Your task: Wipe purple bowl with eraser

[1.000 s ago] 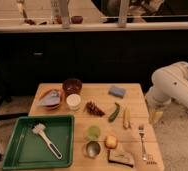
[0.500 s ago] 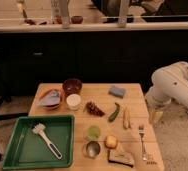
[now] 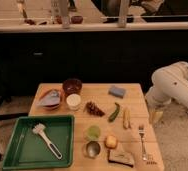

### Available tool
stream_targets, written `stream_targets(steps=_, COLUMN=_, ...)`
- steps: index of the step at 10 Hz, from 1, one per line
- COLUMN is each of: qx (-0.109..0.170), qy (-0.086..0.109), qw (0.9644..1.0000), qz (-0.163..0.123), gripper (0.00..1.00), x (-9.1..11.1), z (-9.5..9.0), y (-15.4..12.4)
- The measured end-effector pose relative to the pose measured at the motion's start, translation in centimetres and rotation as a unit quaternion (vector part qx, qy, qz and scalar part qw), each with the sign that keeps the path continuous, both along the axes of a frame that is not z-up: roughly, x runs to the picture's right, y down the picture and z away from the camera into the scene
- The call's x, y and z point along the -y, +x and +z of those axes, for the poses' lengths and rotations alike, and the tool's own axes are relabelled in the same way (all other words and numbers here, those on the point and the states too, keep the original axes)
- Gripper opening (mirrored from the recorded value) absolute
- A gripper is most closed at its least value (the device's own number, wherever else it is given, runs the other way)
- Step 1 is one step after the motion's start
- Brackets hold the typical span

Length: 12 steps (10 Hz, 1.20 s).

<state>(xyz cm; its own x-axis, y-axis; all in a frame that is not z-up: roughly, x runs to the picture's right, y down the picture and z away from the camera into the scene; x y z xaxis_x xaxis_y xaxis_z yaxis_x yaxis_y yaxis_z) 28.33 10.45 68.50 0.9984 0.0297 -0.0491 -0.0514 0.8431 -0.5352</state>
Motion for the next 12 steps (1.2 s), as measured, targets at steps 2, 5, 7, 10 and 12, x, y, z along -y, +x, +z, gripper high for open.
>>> stream_targets(steps=2, qx=0.000, qy=0.000, qw=1.0000, qz=0.000, gripper=0.80, x=0.00, z=0.00, y=0.00)
stream_targets(steps=5, qx=0.000, qy=0.000, qw=1.0000, qz=0.000, gripper=0.80, x=0.00, z=0.00, y=0.01)
stream_targets(steps=7, qx=0.000, qy=0.000, qw=1.0000, qz=0.000, gripper=0.80, x=0.00, z=0.00, y=0.01)
stream_targets(steps=10, qx=0.000, qy=0.000, qw=1.0000, qz=0.000, gripper=0.80, x=-0.02, z=-0.01, y=0.04)
stream_targets(steps=12, qx=-0.005, qy=0.012, qw=0.9999, qz=-0.002, gripper=0.80, x=-0.65, z=-0.26, y=-0.13)
